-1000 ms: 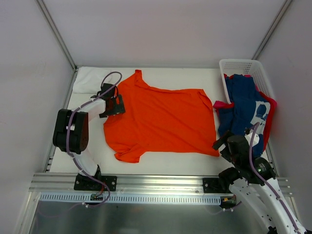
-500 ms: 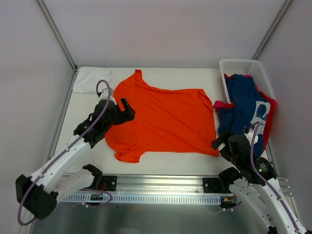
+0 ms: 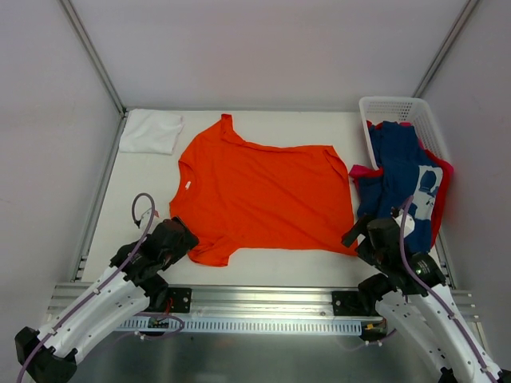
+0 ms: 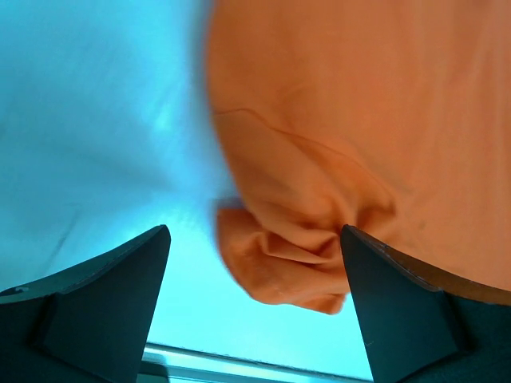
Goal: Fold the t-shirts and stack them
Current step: Flatten the tshirt out
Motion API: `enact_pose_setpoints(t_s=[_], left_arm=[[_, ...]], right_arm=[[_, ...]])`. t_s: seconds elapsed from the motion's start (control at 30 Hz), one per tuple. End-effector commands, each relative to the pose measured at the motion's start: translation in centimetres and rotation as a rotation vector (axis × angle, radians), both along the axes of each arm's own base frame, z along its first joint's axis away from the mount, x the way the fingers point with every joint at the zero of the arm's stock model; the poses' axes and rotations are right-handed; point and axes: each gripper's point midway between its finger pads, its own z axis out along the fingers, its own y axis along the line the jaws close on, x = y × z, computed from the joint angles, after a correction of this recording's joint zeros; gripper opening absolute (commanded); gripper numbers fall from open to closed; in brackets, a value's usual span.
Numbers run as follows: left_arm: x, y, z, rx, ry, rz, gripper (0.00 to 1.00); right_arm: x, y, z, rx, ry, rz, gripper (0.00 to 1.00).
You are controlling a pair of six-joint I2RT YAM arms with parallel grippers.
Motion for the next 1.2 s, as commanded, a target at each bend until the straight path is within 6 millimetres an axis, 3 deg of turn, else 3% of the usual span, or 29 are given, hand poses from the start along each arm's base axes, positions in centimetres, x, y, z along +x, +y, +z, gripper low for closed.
enact_pose_setpoints(t_s=[0.0,0.3,0.53,0.67,0.9,1.03,1.17], left_arm=[[-2.4,3.9,-1.3,0.094,0.074,0.165,0.89],[-3.2,3.2,-2.1,0.027,0.109,0.185,0.88],[-2.8,1.3,-2.7,-0.004,0.119,0.103,0.85],[-2.1,-0.8,-3.3,-0.065,0.112,0.038,0.84],[-2.0,-1.5,-4.6,-0.074,0.123,0.012,0.77],[-1.9,-1.8,-4.3,-0.079,0.115,0.003,0.62],[-1.6,-2.2,-3.4,-0.084,0.098,-0.023,0.29]], right_arm=[[-0.3,-0.2,0.1,-0.024,0.018,0.011,0.99],[0.6,-0.2,0.6,-0.03,-0.011,-0.002,1.0],[1.5,0.4,-0.2,-0.036,0.013,0.008,1.0],[1.7,0.7,-0.8,-0.034,0.023,0.008,0.99],[1.6,0.2,-1.1,-0.052,0.024,-0.005,0.99],[1.6,0.1,-1.4,-0.06,0.032,-0.011,1.0],[1.7,0.2,-2.0,-0.063,0.046,-0.013,0.99]])
